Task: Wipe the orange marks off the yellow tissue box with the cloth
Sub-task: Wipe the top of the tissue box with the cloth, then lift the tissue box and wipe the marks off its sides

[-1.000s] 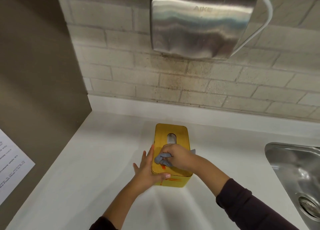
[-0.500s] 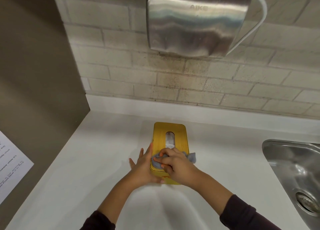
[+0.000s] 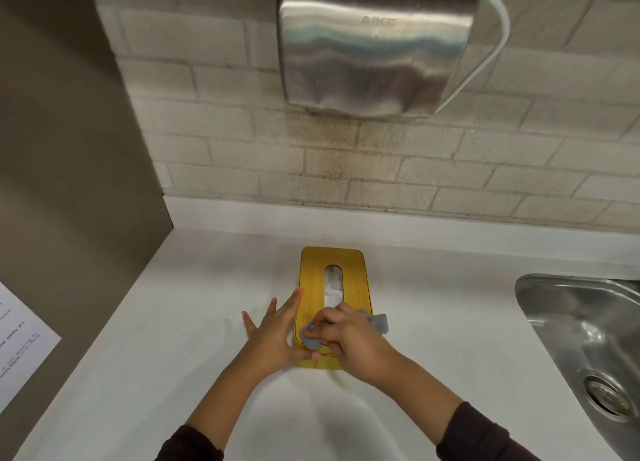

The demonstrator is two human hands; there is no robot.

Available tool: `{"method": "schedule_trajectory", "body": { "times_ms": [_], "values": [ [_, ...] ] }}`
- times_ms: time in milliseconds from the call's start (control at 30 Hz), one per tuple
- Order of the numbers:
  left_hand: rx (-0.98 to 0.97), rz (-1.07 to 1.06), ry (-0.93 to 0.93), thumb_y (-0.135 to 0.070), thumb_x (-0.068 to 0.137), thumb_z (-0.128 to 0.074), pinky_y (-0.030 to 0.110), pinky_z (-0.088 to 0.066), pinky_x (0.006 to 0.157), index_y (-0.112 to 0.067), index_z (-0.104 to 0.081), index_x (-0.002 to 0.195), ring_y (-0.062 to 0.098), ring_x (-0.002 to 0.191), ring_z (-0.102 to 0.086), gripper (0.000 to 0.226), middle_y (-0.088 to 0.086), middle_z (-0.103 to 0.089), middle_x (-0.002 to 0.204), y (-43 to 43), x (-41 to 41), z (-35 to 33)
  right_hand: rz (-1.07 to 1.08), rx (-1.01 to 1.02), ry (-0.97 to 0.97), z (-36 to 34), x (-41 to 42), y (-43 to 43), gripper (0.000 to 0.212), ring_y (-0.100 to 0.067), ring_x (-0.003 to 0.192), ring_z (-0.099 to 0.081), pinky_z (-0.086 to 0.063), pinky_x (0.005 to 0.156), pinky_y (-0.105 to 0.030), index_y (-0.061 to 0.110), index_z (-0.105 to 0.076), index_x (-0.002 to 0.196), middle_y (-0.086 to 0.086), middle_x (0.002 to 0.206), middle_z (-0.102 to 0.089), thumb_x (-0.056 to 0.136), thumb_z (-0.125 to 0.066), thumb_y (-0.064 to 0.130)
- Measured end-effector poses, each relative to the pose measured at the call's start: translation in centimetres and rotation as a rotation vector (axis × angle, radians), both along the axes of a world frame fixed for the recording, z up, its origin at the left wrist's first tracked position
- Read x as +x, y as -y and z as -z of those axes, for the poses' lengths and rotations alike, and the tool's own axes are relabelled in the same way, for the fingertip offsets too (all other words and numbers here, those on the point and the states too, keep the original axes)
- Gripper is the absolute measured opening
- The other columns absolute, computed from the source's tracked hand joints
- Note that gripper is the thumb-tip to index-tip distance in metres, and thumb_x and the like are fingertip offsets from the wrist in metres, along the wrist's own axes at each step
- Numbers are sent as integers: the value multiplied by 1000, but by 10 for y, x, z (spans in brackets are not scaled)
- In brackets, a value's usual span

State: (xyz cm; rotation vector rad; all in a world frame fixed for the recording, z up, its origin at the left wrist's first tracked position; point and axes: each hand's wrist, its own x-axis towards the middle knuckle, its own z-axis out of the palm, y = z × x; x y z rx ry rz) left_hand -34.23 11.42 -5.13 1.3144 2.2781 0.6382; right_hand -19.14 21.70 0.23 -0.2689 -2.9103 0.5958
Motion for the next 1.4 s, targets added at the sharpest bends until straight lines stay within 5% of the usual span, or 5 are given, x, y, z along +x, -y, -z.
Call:
{"method": "schedule_trajectory", "body": {
  "times_ms": [167,600,733,1033,1400],
  "values": [
    [-44,19,-18,-71,58,-66,63,20,104,-45,20,139,23,146,9,121,-10,-7,159,-1,-1,1,136,42,-41,-3,11,-20,33,-22,102,-49,-21,67,-8,24,-67,113,1,111,-62,92,-48,8],
    [-147,37,-123,-78,52,-64,63,17,105,-38,16,143,26,144,16,128,-9,17,157,-5,-1,-10,378,48,-7,-8,62,-32,38,-18,93,-50,-45,75,-33,27,-65,108,5,101,-58,90,-43,1],
    [8,189,-255,-85,61,-40,54,24,105,-33,0,147,17,143,19,109,-18,22,149,-7,8,-20,747,-791,-491,-11,88,-16,8,-14,59,-57,-47,57,-24,19,-57,96,2,67,-62,94,-50,16],
    [8,550,-541,-66,85,-31,33,24,111,-24,-25,144,11,145,-6,73,-1,-27,154,-17,8,-34,715,-2068,-742,13,128,6,41,-21,96,-69,-57,78,-36,8,-71,103,-10,111,-71,94,-36,27],
    [9,394,-136,-53,89,-45,37,-26,110,-22,-47,119,19,124,-31,43,-5,-43,119,-25,20,-93,676,-1637,-821,-4,135,21,33,-20,101,-66,-57,78,-29,12,-59,117,-9,114,-68,87,-47,15]
  ]
}}
